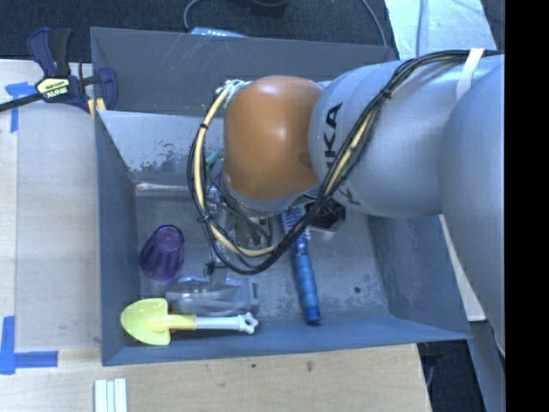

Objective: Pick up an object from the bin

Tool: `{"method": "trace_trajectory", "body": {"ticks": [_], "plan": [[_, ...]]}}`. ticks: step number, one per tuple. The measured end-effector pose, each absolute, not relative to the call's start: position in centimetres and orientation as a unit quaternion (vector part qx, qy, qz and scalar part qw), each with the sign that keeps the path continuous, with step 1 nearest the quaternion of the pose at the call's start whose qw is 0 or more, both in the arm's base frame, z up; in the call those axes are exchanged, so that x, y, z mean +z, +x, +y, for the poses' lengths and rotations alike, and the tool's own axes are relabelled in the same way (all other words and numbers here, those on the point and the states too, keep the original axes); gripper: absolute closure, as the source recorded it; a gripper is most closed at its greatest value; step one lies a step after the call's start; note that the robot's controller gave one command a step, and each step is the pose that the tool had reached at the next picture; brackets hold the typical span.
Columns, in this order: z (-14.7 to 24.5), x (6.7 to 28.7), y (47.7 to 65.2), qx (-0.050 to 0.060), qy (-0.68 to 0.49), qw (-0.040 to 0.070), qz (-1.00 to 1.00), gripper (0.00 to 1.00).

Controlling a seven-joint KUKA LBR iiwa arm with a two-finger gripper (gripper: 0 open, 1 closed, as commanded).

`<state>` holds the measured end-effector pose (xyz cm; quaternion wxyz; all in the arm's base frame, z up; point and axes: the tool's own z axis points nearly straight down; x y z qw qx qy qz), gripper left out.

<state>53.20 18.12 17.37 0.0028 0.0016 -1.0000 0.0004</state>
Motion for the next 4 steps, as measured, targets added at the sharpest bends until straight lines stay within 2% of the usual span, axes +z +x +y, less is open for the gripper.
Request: {"method": "trace_trajectory", "body": {"ticks": [1,2,3,4], "plan": [[18.0,17.8,53.4,-0.001,0.0,-0.001,-1.0,0.0],[20.8,13.7,53.9,-0.001,-0.036,-0.003,-0.999,0.0],[21.5,12.2,56.3,-0.001,-0.079,0.002,-0.997,0.0],[22.6,9.7,57.2,-0.003,-0.02,-0.005,-1.0,0.0]]}}
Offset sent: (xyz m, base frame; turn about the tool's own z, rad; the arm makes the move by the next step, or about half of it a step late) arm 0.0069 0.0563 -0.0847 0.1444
